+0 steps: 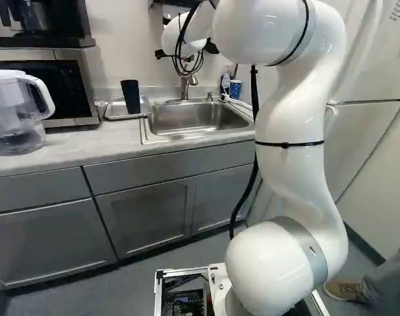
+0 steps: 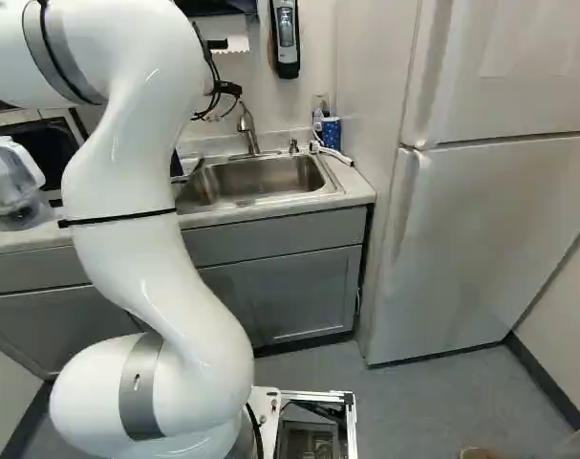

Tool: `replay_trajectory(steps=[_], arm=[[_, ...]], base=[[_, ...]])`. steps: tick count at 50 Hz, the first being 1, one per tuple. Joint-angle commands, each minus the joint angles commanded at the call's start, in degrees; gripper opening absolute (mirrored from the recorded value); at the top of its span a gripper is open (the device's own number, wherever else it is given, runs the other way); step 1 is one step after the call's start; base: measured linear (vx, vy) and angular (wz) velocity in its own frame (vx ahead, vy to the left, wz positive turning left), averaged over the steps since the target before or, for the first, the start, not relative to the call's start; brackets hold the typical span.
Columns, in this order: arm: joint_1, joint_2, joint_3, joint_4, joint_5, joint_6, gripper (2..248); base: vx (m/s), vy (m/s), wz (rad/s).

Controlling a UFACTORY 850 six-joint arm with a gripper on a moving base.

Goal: Rinse the cup and place it in the tray

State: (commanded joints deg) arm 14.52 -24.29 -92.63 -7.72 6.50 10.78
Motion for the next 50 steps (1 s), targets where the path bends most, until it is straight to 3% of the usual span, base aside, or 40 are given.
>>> replay_trajectory(steps=[18,50], arm=[[1.79,4.15,4.94,0.0,-1.69,0.0,247],[3.52,13.05,15.08,0.0,-10.47,0.0,247]], base=[[0.0,0.0,0.0],[0.0,0.0,0.0]])
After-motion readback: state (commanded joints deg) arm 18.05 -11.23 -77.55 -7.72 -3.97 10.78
